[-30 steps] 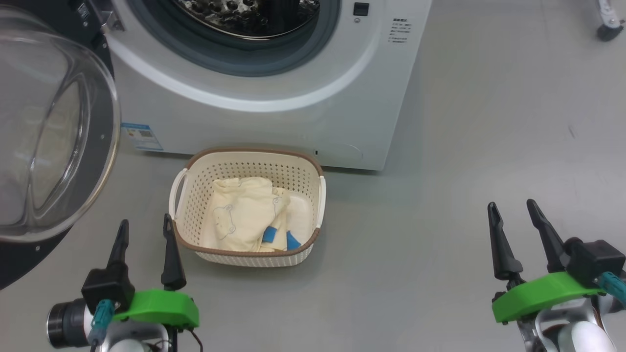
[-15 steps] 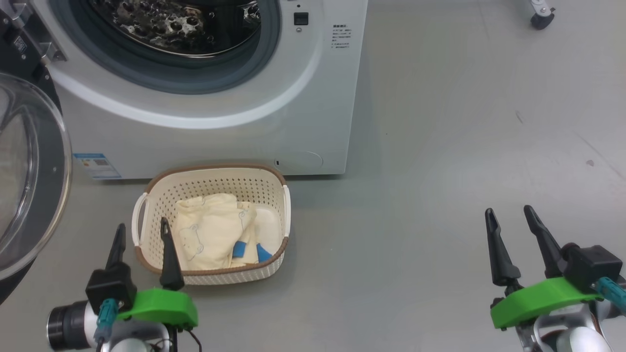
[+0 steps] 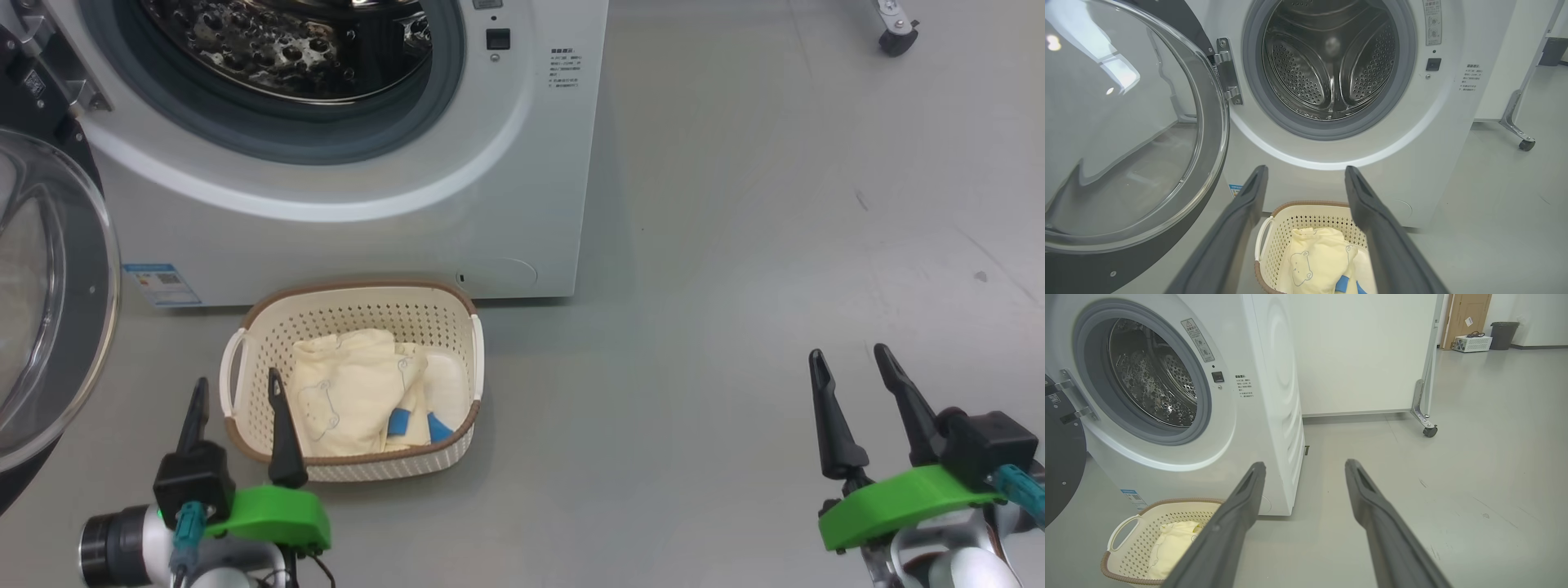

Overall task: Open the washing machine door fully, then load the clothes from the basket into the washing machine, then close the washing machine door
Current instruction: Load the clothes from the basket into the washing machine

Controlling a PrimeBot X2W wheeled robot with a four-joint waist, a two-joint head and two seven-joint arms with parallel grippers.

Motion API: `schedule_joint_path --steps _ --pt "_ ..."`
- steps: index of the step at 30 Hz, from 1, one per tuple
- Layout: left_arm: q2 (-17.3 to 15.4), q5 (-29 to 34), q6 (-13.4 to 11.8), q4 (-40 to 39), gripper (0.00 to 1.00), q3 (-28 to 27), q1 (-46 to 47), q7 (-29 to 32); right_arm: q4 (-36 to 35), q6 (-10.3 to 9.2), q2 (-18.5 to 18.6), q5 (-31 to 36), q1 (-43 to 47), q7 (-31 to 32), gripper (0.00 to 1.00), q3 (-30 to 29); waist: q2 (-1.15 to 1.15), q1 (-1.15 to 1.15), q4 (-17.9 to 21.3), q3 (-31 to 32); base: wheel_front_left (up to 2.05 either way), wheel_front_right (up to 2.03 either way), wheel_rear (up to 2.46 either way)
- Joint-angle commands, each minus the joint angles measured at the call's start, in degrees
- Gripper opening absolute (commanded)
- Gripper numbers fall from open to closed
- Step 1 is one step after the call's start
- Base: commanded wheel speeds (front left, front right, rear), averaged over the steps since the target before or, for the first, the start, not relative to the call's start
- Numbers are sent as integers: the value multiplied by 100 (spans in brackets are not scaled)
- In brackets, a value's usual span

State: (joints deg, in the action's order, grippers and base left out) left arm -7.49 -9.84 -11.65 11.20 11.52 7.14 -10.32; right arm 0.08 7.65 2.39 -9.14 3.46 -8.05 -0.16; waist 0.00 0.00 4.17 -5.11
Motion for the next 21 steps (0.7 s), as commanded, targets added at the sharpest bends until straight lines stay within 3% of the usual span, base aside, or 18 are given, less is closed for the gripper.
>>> schedule_joint_path --steps 1,14,21 --pt "-116 16 -25 -149 100 -170 254 -41 -222 -16 49 17 -80 -18 100 116 0 0 -7 -6 0 0 0" --pt "-118 -98 46 -147 100 -80 266 2 -203 -16 49 12 -71 -24 100 120 0 0 -14 8 4 -4 0" --pt "-158 -172 135 -201 100 -18 254 -7 -202 -16 49 14 -75 -25 100 122 0 0 -7 9 93 -93 0"
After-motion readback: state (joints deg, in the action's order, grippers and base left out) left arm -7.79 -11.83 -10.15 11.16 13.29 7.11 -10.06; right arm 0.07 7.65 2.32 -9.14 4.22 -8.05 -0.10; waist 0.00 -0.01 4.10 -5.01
